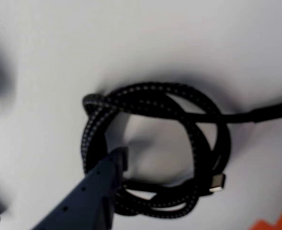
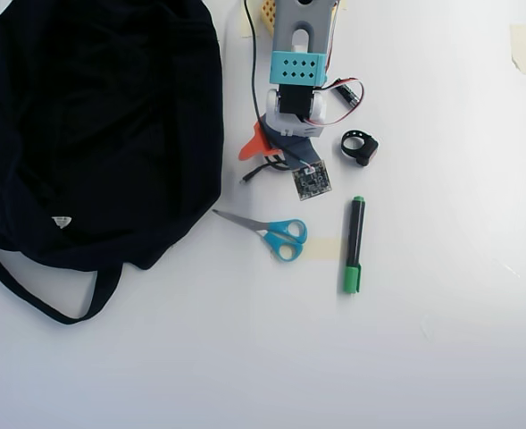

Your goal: Put the cable into the black bag

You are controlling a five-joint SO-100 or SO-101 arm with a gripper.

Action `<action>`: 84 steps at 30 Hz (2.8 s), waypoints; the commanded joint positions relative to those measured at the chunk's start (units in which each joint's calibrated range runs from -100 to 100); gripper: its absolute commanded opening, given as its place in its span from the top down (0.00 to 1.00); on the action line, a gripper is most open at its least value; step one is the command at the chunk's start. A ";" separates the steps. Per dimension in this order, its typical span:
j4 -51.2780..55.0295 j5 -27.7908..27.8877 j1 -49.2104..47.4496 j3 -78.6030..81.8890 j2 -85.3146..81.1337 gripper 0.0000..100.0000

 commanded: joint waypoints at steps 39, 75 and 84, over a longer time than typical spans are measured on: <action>-3.98 0.20 0.11 -0.33 3.03 0.81; -4.24 0.20 -0.11 -0.69 2.94 0.98; -4.24 0.15 -0.56 -1.22 1.78 0.98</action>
